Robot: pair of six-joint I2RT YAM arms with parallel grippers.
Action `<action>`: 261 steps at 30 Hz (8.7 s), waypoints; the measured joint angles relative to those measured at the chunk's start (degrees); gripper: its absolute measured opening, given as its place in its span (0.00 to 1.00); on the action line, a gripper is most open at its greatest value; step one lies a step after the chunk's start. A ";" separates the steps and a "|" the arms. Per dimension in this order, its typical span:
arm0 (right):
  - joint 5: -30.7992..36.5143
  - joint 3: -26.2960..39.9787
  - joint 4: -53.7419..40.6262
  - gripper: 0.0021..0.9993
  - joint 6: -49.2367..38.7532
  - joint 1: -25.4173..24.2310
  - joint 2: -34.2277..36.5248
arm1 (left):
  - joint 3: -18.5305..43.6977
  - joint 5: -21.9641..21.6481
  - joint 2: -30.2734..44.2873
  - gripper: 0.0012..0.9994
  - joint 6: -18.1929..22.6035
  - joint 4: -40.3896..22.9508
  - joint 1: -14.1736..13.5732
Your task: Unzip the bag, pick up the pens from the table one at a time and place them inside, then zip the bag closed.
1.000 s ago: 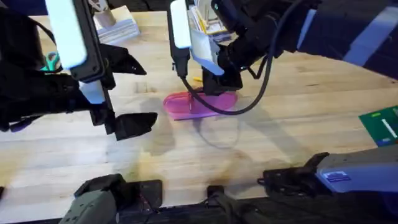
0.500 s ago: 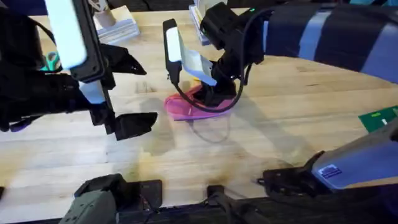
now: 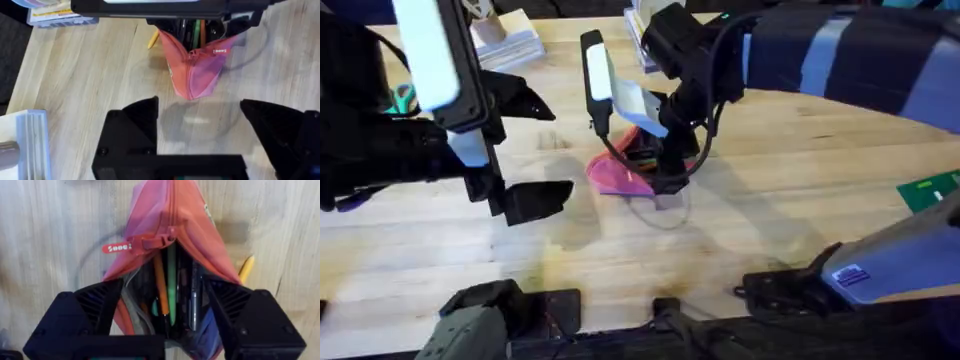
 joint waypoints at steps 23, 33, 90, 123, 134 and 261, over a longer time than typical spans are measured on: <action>0.05 0.00 -1.73 1.00 2.32 0.00 -6.22 | 0.00 0.00 0.01 0.99 0.00 0.00 0.00; -0.24 1.80 -1.56 1.00 12.33 -3.44 -15.02 | 0.00 0.00 0.01 0.99 0.00 0.00 0.00; 4.99 3.49 14.25 1.00 23.81 -10.54 10.97 | 0.00 0.00 0.02 0.99 0.00 0.00 0.00; 8.83 3.52 13.62 1.00 19.20 -9.84 11.01 | 0.00 0.00 0.02 0.99 0.00 0.00 0.00; 8.85 3.52 13.65 1.00 19.20 -9.84 11.02 | 0.00 0.00 0.02 0.99 0.00 0.00 0.00; 14.40 -22.43 11.56 0.03 -6.49 -1.22 -29.40 | 0.00 0.00 0.00 0.99 0.00 1.27 0.00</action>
